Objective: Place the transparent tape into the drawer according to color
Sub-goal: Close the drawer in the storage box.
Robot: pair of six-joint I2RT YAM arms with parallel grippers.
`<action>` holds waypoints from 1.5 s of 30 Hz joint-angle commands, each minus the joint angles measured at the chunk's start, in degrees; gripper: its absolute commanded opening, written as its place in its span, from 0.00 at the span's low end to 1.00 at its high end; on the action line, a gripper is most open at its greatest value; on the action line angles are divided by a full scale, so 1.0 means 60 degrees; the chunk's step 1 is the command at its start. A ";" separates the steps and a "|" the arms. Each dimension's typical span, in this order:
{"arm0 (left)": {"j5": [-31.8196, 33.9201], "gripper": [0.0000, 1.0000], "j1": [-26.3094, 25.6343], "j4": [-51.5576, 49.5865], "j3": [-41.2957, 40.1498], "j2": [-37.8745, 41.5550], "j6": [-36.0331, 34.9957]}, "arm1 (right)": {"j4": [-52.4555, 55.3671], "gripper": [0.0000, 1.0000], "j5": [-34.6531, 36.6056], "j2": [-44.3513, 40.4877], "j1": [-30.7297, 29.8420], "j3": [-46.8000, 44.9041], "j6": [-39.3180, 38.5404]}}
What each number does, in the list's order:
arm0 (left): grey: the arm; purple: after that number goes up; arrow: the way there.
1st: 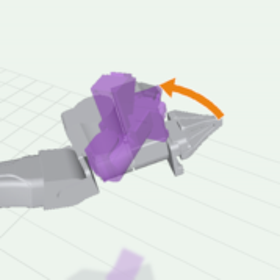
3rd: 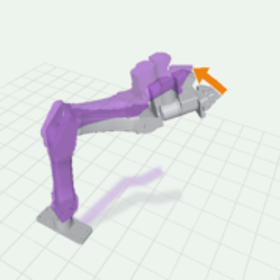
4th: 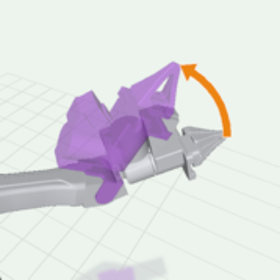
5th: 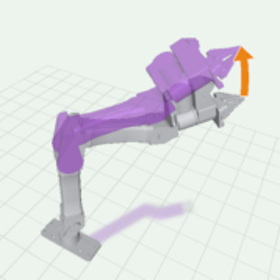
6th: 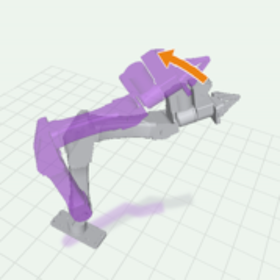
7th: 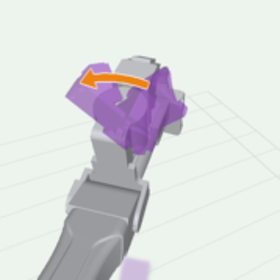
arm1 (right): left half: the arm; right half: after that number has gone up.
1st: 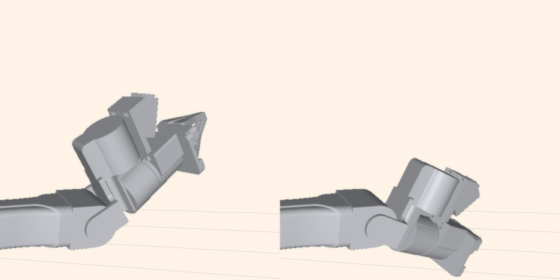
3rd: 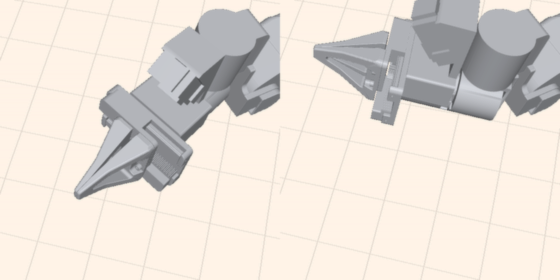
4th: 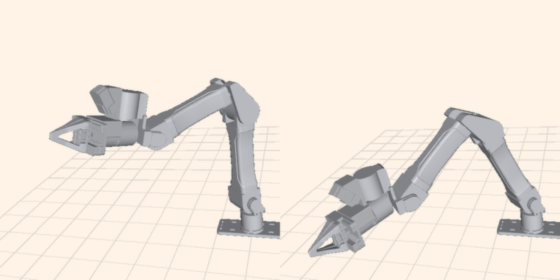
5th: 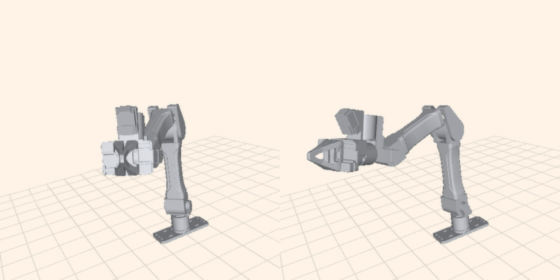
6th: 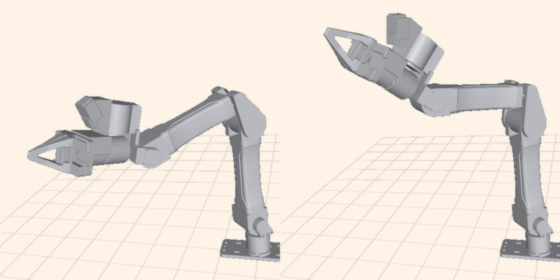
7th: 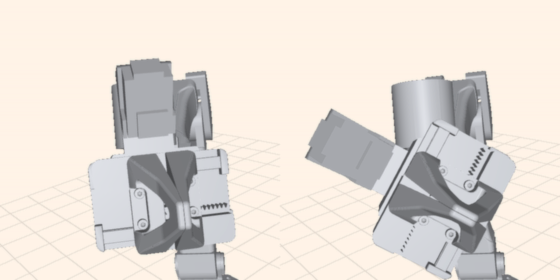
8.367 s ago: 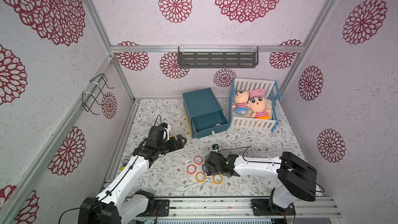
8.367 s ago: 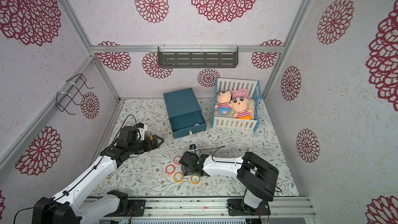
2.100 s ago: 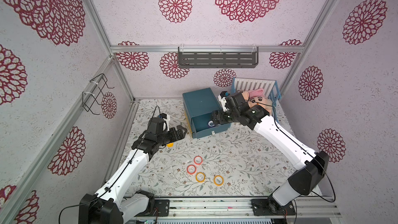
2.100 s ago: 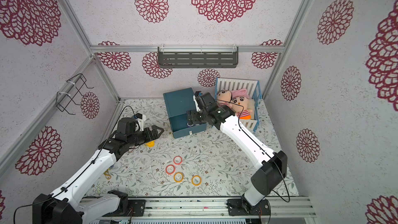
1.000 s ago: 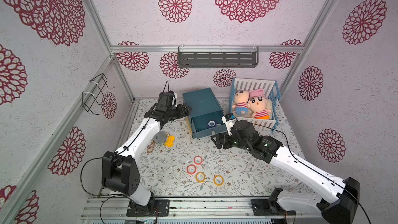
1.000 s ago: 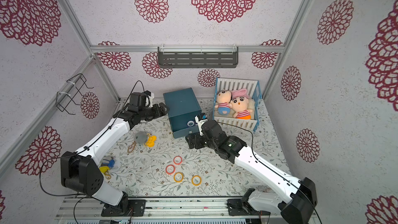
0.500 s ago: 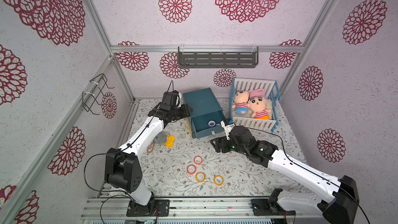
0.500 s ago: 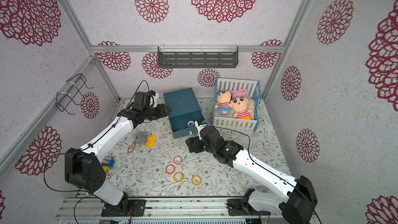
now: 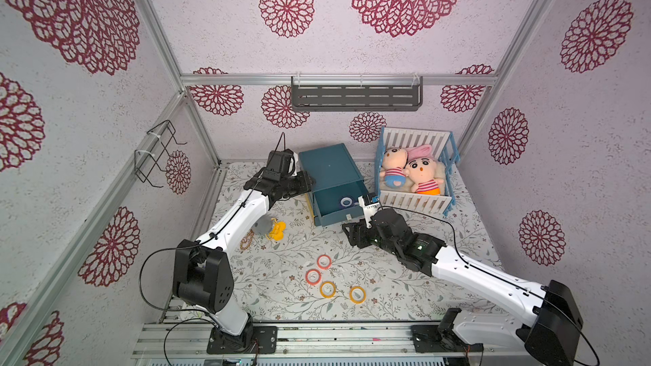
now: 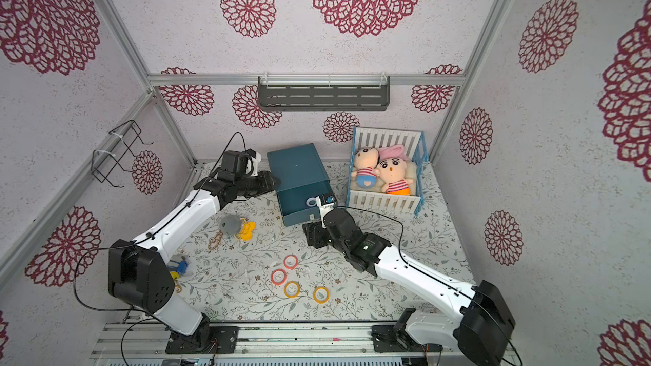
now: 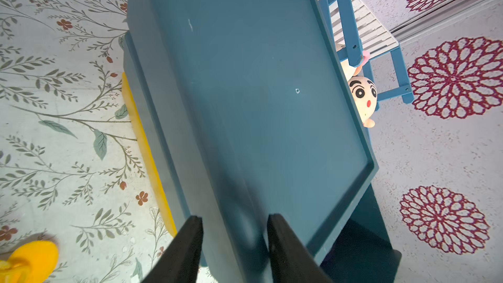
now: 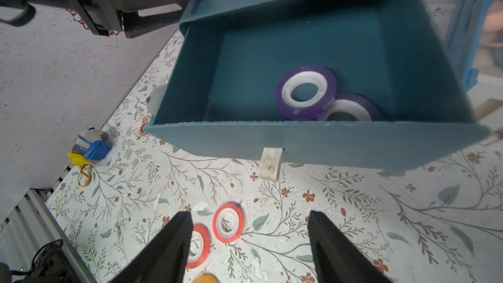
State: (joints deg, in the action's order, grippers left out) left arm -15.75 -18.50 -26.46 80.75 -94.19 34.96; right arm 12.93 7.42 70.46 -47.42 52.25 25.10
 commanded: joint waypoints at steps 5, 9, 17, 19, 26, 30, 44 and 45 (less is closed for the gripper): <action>-0.0056 0.45 -0.0093 -0.0086 0.0179 -0.0089 -0.0191 | -0.1323 0.62 0.0496 0.0269 -0.0051 0.0037 -0.0303; -0.0116 0.44 -0.0095 -0.0087 0.0179 -0.0092 -0.0184 | -0.1511 0.59 0.0696 0.0568 -0.0047 0.0154 -0.0488; -0.0159 0.43 -0.0084 -0.0087 0.0150 -0.0063 -0.0200 | -0.2203 0.59 0.0851 0.1102 -0.0044 0.0265 -0.0602; -0.0173 0.43 -0.0084 -0.0102 0.0121 -0.0035 -0.0220 | -0.2372 0.59 0.0906 0.1187 -0.0051 0.0298 -0.0632; -0.0218 0.42 -0.0093 -0.0101 0.0033 0.0006 -0.0243 | -0.2803 0.60 0.1197 0.1476 -0.0034 0.0505 -0.0883; -0.0246 0.42 -0.0093 -0.0092 0.0035 0.0025 -0.0248 | -0.3036 0.61 0.1268 0.1723 -0.0002 0.0694 -0.1041; -0.0320 0.42 -0.0093 -0.0145 0.0024 0.0098 -0.0267 | -0.3973 0.62 0.1134 0.2880 0.0411 0.1370 -0.1312; -0.0320 0.42 -0.0091 -0.0146 0.0018 0.0113 -0.0289 | -0.4085 0.62 0.1122 0.2954 0.0429 0.1395 -0.1340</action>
State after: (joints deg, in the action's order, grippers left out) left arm -17.30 -18.50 -26.55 80.75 -94.21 34.09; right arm -7.22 13.85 87.48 -45.43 58.67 18.52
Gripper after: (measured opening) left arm 0.420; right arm 0.624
